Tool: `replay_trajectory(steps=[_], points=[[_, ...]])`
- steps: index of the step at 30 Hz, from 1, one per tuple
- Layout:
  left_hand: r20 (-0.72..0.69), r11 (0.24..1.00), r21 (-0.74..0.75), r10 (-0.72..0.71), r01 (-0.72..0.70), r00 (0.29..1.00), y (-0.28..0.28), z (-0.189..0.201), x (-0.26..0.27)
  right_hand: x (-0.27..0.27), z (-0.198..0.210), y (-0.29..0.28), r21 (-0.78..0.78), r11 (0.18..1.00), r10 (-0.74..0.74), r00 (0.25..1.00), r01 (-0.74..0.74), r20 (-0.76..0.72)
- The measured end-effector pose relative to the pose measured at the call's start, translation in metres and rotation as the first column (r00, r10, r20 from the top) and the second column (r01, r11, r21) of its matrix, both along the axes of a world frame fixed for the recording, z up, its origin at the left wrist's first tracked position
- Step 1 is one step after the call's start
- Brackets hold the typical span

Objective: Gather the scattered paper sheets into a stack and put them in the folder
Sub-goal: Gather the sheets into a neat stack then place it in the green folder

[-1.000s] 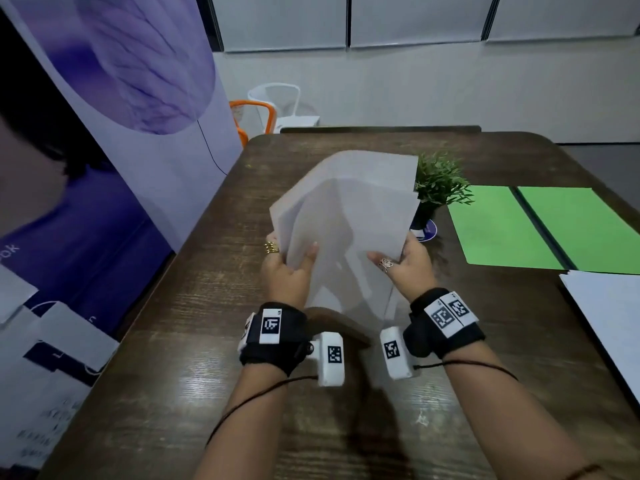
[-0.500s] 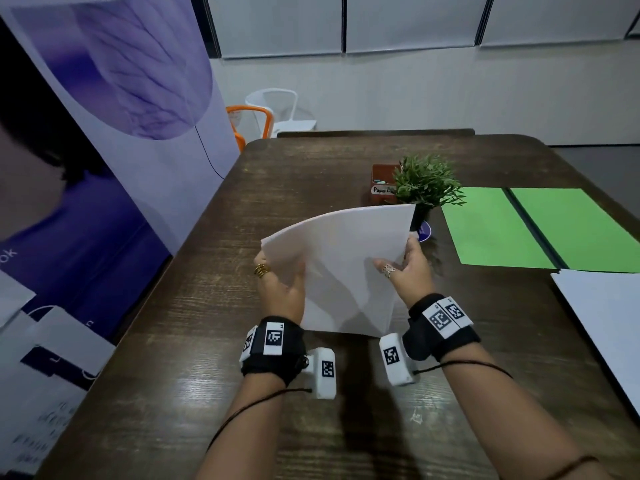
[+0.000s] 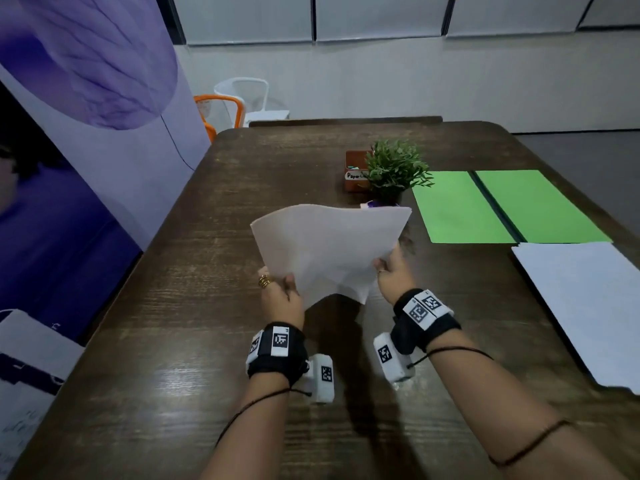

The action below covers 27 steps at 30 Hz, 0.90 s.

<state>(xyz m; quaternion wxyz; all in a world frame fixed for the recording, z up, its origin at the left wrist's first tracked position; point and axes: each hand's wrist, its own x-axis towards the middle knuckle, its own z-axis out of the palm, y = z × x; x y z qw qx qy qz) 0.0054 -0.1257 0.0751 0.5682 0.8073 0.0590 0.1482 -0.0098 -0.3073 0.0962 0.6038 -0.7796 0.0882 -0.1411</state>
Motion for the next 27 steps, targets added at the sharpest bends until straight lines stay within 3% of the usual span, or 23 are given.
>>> replay_trajectory(steps=[3,7,9,11,13,17,20,27], points=[[0.089,0.999,0.050,-0.027,0.023,0.996,-0.017,0.016,-0.006,-0.010,0.014,-0.012,-0.026,0.993,-0.110,0.991,0.112,0.081],[0.093,0.990,0.063,-0.131,0.126,0.987,-0.059,0.034,-0.011,-0.034,0.020,-0.056,0.104,0.948,-0.310,0.946,0.300,0.096],[0.069,0.978,0.036,-0.208,0.206,0.976,-0.089,0.039,-0.019,-0.054,0.014,-0.092,-0.109,0.919,-0.385,0.922,0.379,-0.033],[0.039,0.962,0.019,-0.273,0.272,0.961,-0.123,0.039,-0.028,-0.076,0.005,-0.129,-0.334,0.875,-0.418,0.894,0.349,-0.161],[-0.020,0.940,0.035,-0.338,0.338,0.941,-0.161,0.035,-0.038,-0.100,0.004,-0.162,-0.419,0.831,-0.479,0.853,0.365,-0.208],[-0.204,0.875,0.065,-0.459,0.480,0.864,-0.241,0.022,-0.047,-0.134,0.009,-0.230,-0.483,0.751,-0.595,0.779,0.451,-0.198],[-0.285,0.837,0.076,-0.503,0.542,0.816,-0.307,0.010,-0.059,-0.155,0.001,-0.295,-0.540,0.748,-0.602,0.737,0.386,-0.307],[-0.434,0.834,0.043,-0.480,0.550,0.762,-0.453,-0.027,-0.094,-0.191,-0.023,-0.440,-0.614,0.747,-0.596,0.666,0.256,-0.448]])
